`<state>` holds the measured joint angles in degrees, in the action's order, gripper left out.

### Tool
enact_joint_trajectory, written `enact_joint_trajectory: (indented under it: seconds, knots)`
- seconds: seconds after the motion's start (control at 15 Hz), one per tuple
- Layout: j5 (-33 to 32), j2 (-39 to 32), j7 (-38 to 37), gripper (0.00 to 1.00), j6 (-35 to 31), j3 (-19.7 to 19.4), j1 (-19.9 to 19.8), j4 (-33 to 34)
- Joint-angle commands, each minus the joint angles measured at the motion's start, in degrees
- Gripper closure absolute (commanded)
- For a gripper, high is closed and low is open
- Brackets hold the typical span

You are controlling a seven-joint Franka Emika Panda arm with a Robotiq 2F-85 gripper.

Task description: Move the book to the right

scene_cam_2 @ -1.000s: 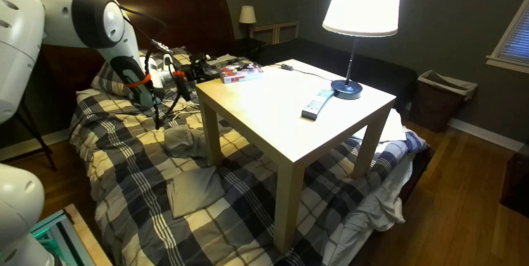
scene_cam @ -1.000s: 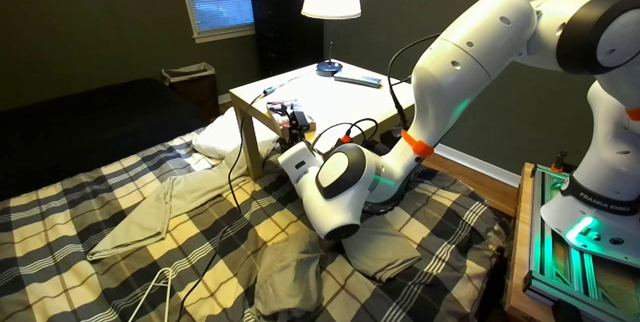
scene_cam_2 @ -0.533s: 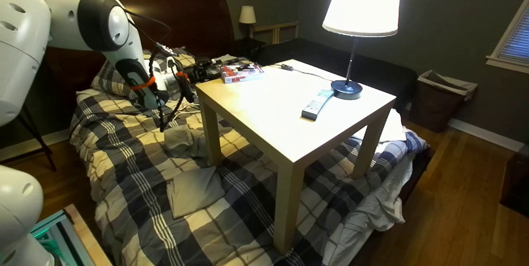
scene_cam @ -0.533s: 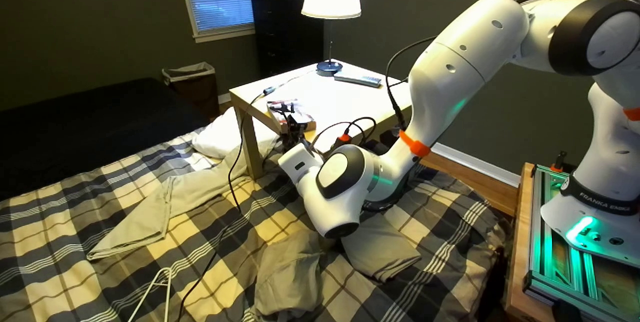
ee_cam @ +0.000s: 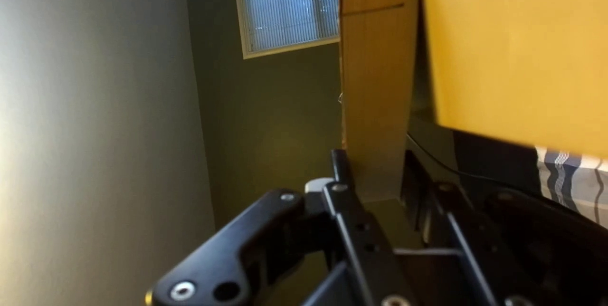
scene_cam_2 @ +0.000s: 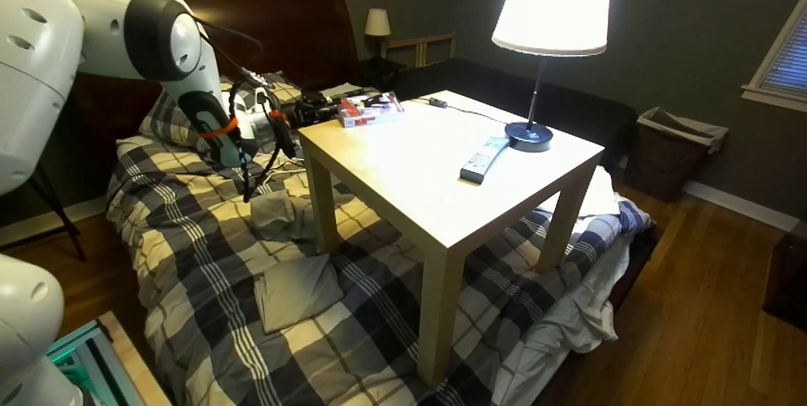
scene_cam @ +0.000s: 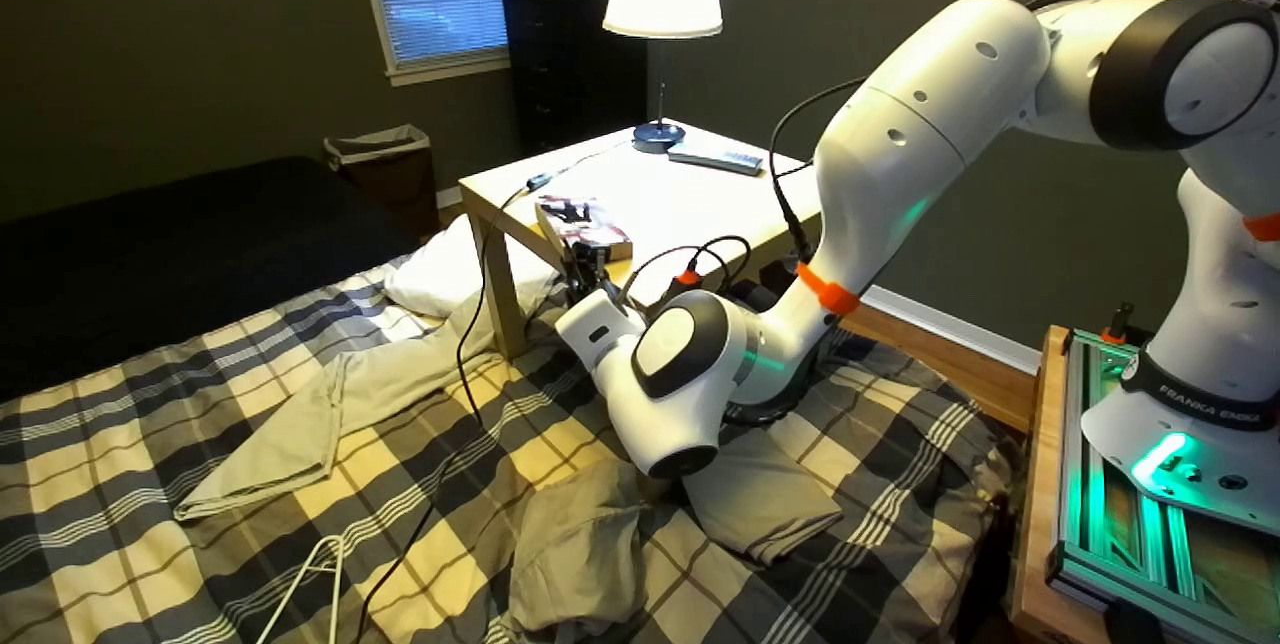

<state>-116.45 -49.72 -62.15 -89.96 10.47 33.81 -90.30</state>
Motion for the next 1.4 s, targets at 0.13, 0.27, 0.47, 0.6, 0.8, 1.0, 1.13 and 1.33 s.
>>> enact_joint_trajectory:
  seconds: [0.13, 0.27, 0.47, 0.6, 0.8, 1.0, 1.13, 1.33]
  knots:
    - [1.46, 2.4, 0.05, 0.93, 0.81, 3.58, -2.89, 1.15]
    - [3.47, 4.36, -0.93, 0.93, 0.59, 4.95, -4.16, 1.79]
    - [9.34, 7.93, -3.57, 0.93, -0.51, 7.25, -6.86, 2.8]
    - [13.71, 10.67, -5.61, 0.93, -1.3, 7.93, -8.33, 2.78]
    - [19.55, 14.9, -10.38, 0.93, -3.1, 8.19, -10.39, 1.61]
    - [24.71, 18.92, -16.67, 0.93, -5.4, 7.6, -12.08, -0.14]
    - [27.94, 21.51, -21.06, 0.93, -7.21, 7.3, -13.18, -1.56]
    - [32.58, 25.43, -27.49, 0.93, -11.78, 6.9, -15.21, -4.56]
